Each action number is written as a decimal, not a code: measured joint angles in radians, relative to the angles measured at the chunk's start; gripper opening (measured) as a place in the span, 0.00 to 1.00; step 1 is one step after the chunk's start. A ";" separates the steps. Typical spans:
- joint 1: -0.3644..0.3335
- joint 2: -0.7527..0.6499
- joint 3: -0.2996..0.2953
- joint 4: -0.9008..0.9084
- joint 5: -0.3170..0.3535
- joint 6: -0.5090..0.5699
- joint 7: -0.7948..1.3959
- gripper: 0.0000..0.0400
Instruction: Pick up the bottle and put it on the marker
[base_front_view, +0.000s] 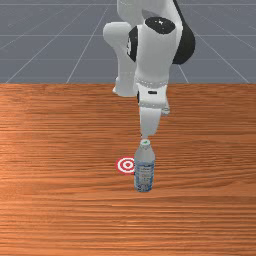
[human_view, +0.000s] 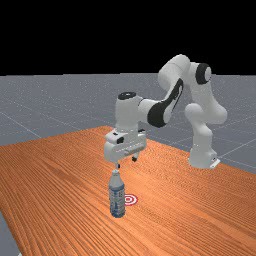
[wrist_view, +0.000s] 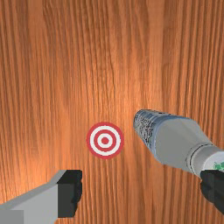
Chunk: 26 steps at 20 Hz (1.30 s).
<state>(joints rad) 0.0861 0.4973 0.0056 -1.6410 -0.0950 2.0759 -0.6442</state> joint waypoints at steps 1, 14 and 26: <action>0.018 0.020 -0.016 0.034 -0.038 -0.022 0.026 1.00; -0.004 0.347 0.003 0.601 0.019 -0.290 -0.040 1.00; -0.011 0.109 0.009 0.123 0.023 -0.049 -0.024 1.00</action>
<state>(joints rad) 0.0748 0.6064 0.0142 -1.5177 -0.0722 2.0269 -0.6680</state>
